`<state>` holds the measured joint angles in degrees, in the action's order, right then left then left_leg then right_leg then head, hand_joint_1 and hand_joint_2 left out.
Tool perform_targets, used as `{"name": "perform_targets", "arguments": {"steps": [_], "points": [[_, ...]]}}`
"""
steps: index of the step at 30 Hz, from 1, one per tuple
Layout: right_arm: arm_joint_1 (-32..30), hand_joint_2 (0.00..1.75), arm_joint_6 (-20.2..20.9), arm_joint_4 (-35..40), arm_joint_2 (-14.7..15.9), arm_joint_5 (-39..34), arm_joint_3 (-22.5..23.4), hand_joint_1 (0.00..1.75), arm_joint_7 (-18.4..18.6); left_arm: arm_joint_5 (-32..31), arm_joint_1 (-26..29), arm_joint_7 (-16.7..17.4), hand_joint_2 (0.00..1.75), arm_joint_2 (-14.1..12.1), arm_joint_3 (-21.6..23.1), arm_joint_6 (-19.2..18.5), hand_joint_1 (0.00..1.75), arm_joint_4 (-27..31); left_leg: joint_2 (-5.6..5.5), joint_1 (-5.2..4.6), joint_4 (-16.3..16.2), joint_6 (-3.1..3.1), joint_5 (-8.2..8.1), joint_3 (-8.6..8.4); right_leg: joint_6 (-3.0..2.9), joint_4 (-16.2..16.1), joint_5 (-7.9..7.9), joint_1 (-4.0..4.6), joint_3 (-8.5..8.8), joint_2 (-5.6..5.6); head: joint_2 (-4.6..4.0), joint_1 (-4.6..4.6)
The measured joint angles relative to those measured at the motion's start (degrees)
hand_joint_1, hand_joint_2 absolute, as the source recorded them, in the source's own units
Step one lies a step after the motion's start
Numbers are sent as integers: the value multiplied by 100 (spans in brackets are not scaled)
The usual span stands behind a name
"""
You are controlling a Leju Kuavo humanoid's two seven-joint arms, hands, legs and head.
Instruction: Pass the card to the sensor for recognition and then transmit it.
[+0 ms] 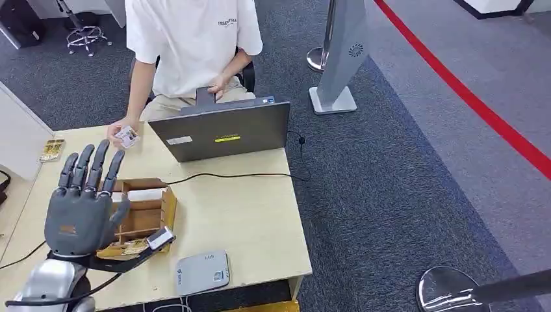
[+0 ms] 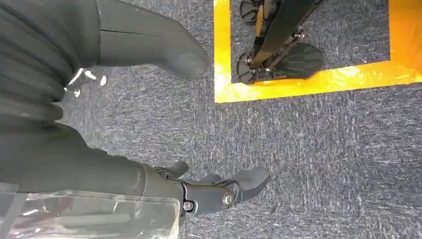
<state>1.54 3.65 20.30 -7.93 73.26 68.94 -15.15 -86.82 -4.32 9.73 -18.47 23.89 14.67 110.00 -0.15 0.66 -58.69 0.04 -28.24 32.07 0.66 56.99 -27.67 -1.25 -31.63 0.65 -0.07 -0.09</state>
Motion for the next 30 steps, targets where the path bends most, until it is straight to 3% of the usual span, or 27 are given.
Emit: {"name": "perform_targets", "arguments": {"steps": [14,30], "points": [[-93,175,210,470,-190,92,48,0,61,164,871,-61,175,203,52,-26,0,153,-3,0,0,0,0,0,0,0,0,0,3,-2,0,-2],[-192,175,512,1099,-481,232,81,0,122,179,1260,-20,175,308,52,-87,0,140,-3,0,0,0,0,-1,0,0,0,0,4,-3,0,0]]}}
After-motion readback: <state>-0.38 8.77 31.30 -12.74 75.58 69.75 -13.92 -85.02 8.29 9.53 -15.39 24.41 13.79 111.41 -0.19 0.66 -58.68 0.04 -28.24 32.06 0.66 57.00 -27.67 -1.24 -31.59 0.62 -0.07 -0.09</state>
